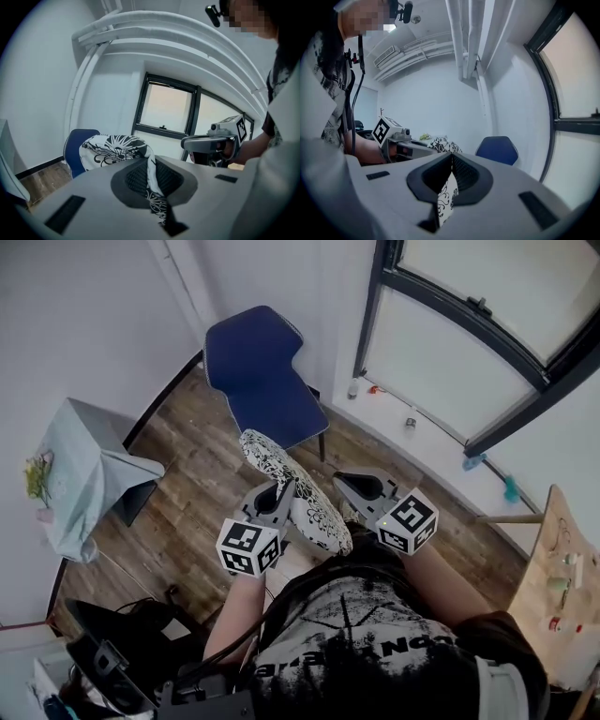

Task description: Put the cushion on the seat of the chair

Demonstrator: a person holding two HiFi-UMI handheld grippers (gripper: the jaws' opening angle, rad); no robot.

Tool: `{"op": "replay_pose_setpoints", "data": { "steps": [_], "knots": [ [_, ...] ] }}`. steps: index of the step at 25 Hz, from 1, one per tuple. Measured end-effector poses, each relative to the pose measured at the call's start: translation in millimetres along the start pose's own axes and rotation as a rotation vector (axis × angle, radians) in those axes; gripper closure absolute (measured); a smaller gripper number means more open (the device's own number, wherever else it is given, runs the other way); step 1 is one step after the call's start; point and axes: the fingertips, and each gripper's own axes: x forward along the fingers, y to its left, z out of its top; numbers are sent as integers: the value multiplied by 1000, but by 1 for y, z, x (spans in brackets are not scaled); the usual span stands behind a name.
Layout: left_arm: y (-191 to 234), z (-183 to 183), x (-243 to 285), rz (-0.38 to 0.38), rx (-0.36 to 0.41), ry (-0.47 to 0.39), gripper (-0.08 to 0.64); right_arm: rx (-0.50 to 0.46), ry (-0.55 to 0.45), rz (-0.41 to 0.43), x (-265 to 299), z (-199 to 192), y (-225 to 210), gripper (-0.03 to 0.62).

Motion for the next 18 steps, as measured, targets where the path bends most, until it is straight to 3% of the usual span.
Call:
{"op": "replay_pose_setpoints", "data": {
  "steps": [18],
  "knots": [
    [74,70,121,128,-29,-4,537,-44,-1,154,77,47,-139,574]
  ]
}}
